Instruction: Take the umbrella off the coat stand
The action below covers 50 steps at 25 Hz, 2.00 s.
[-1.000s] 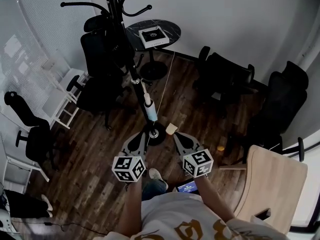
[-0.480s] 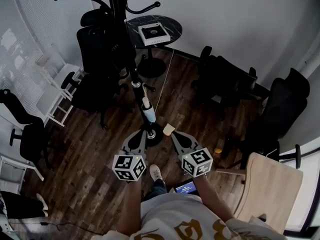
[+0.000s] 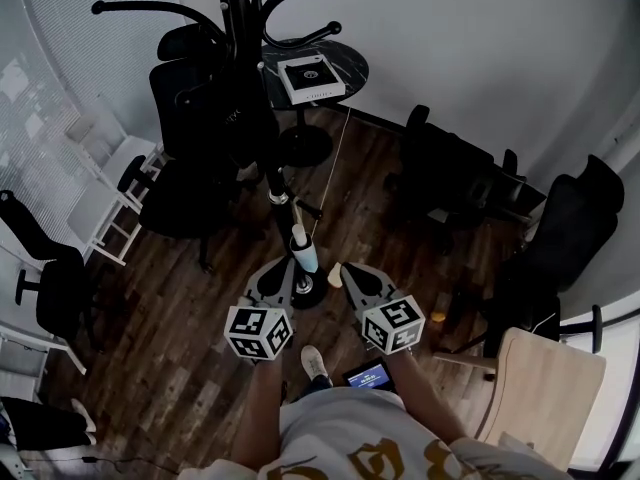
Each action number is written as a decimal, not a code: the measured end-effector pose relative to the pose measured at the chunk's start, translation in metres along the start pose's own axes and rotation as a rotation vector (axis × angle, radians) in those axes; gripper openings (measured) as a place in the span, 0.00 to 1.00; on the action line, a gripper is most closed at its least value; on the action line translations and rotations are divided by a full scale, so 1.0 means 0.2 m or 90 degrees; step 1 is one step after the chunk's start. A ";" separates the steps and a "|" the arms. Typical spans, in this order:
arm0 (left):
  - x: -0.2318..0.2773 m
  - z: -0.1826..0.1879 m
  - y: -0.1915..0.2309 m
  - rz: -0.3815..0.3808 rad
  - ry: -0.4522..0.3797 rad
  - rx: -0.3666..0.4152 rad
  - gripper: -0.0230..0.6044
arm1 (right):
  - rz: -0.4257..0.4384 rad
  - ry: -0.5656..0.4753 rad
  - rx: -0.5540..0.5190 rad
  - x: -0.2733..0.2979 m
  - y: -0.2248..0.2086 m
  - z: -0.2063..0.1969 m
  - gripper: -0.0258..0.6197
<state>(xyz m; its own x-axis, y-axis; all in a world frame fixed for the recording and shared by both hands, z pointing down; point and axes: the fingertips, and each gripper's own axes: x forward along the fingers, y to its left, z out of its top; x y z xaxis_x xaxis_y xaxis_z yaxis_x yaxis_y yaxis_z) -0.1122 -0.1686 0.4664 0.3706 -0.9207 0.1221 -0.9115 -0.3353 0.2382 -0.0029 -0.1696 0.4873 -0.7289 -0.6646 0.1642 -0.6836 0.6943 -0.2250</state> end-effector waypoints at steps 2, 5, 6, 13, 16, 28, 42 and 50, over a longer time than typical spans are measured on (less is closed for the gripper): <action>0.05 0.01 0.04 -0.006 0.005 0.006 0.07 | -0.003 0.004 0.007 0.07 -0.03 0.00 0.06; 0.12 0.01 0.09 -0.021 0.016 0.005 0.07 | -0.009 0.007 0.024 0.15 -0.07 0.00 0.06; 0.15 0.01 0.11 -0.024 0.018 0.004 0.07 | -0.011 0.008 0.027 0.17 -0.08 0.00 0.06; 0.29 0.00 0.23 -0.030 0.034 0.005 0.07 | -0.011 0.011 0.020 0.34 -0.13 0.01 0.06; 0.34 -0.02 0.26 -0.041 0.048 0.006 0.07 | -0.008 0.020 0.005 0.41 -0.14 0.01 0.06; 0.47 -0.09 0.31 -0.094 0.082 -0.014 0.07 | -0.018 0.051 -0.042 0.60 -0.19 -0.01 0.06; 0.57 -0.17 0.35 -0.099 0.109 -0.009 0.07 | -0.009 0.072 -0.063 0.72 -0.21 -0.02 0.06; 0.60 -0.16 0.35 -0.108 0.110 0.019 0.07 | -0.008 0.084 -0.051 0.75 -0.22 -0.06 0.06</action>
<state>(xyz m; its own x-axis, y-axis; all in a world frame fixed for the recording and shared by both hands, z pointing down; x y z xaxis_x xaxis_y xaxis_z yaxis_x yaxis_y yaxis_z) -0.1264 -0.2960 0.5296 0.5417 -0.8037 0.2460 -0.8374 -0.4905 0.2414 -0.0821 -0.2974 0.5330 -0.7150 -0.6351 0.2924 -0.6896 0.7095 -0.1450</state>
